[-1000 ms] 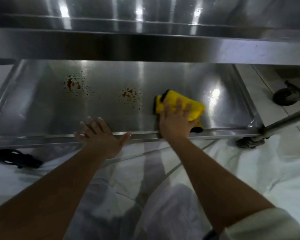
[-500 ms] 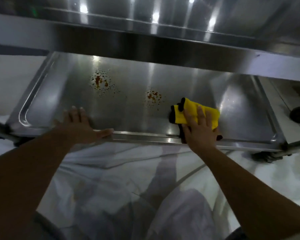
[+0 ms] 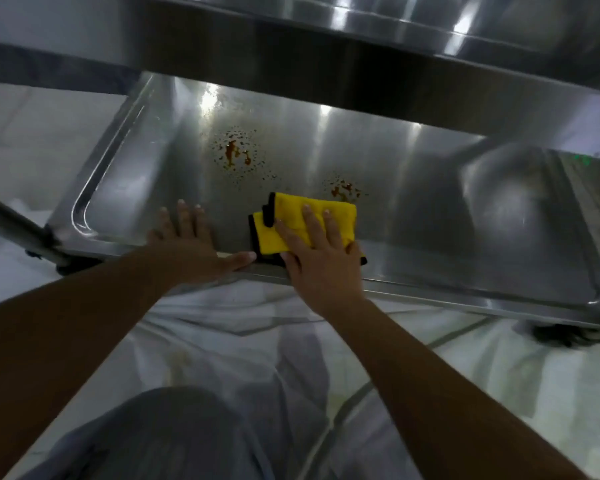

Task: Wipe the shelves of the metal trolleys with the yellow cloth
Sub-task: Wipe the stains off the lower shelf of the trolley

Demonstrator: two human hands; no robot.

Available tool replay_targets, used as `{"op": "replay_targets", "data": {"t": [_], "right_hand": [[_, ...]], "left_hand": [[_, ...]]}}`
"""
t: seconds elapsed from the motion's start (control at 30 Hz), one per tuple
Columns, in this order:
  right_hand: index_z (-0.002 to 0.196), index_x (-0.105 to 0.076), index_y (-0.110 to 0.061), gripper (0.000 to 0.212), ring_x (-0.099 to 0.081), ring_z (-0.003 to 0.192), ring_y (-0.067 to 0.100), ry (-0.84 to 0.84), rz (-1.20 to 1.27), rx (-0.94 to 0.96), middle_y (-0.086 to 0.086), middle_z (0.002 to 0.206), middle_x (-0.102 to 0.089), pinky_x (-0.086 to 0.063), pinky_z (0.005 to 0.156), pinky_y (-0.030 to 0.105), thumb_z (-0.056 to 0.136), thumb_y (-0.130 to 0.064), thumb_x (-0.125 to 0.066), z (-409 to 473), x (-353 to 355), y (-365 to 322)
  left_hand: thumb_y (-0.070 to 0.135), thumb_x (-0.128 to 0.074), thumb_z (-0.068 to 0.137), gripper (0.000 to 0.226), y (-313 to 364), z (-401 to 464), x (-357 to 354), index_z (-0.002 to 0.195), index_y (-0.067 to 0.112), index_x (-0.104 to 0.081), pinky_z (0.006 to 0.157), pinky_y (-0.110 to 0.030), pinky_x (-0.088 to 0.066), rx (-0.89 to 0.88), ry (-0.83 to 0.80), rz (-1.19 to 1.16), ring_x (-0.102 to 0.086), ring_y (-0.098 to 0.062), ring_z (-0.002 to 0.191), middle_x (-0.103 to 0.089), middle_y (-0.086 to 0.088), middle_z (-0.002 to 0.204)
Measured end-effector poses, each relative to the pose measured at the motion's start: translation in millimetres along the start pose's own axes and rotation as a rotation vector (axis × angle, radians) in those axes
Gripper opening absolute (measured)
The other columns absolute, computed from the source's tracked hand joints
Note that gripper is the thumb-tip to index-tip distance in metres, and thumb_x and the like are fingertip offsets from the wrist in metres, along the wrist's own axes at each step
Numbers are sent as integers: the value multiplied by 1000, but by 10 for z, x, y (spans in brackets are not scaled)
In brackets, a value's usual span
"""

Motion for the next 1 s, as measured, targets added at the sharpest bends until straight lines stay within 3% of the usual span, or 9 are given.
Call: {"op": "replay_targets", "data": {"t": [0.13, 0.27, 0.47, 0.57, 0.7, 0.77, 0.83, 0.9, 1.0], "right_hand": [[146, 1, -50, 57, -6, 147, 29, -36, -108, -34, -2, 161, -6, -16, 109, 67, 94, -60, -21, -80, 83, 683], [147, -15, -46, 59, -8, 147, 32, 6, -44, -252, 4, 160, -11, -26, 108, 62, 94, -53, -38, -105, 199, 1206], [147, -16, -45, 59, 9, 145, 34, 50, 227, -713, 4, 160, 5, -11, 107, 70, 95, -44, -43, 118, 34, 826], [147, -15, -44, 56, 12, 145, 35, 32, 218, -600, 4, 161, 5, -7, 107, 71, 96, -45, -39, 282, -19, 266], [148, -15, -44, 54, 2, 146, 36, 13, 83, -137, 6, 161, -6, -16, 105, 69, 98, -48, -34, 203, -74, -430], [146, -27, -40, 51, -14, 145, 37, 40, 30, 142, 8, 158, -22, -29, 104, 63, 97, -45, -41, 149, 43, -364], [143, -36, -33, 48, -20, 144, 37, 28, 9, 362, 10, 154, -29, -27, 110, 56, 97, -38, -46, 151, 132, -74], [144, -33, -27, 49, -16, 145, 36, -6, -11, 345, 12, 155, -24, -18, 117, 51, 97, -33, -46, 278, 182, 384], [149, -20, -25, 56, -7, 147, 33, -12, 60, -50, 11, 159, -12, -7, 119, 45, 100, -31, -45, 538, 179, 1089]], "left_hand": [[100, 1, 49, 131, -229, -71, 289, 147, 17, 26, 116, -56, -2, -132, 263, 148, 15, -29, 147, 25, -8, 158], [93, -12, 59, 125, -621, 39, 417, 152, 13, 10, 119, -53, -1, -122, 321, 78, 11, -28, 148, 12, -11, 161], [87, -15, 71, 113, -721, 78, 353, 153, 11, 1, 119, -50, 0, -136, 377, 55, 8, -28, 148, 6, -14, 161], [86, -13, 71, 111, -757, 83, 394, 153, 12, 2, 119, -50, 0, -117, 360, 70, 9, -28, 148, 8, -14, 161], [84, -17, 71, 111, -769, 46, 416, 154, 12, 0, 119, -49, 0, -115, 352, 46, 9, -28, 148, 8, -13, 161], [84, -18, 71, 112, -754, 47, 412, 154, 12, 0, 119, -50, 0, -120, 341, 32, 10, -27, 148, 7, -13, 161], [86, -17, 69, 114, -755, 57, 393, 154, 12, 0, 119, -49, 0, -120, 327, 34, 10, -27, 148, 8, -13, 161], [93, -11, 67, 118, -771, 82, 355, 154, 13, 1, 119, -49, 0, -126, 323, 41, 10, -27, 148, 7, -12, 161], [97, -6, 61, 125, -781, 106, 299, 154, 14, -1, 119, -50, -2, -138, 337, 39, 8, -27, 148, 5, -12, 162]]}}
Point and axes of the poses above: each hand's wrist, its own z-axis towards the middle knuckle, its own x-axis out of the back of the hand, y = z × x, the point moved 9 cm from there along z, towards the middle knuckle
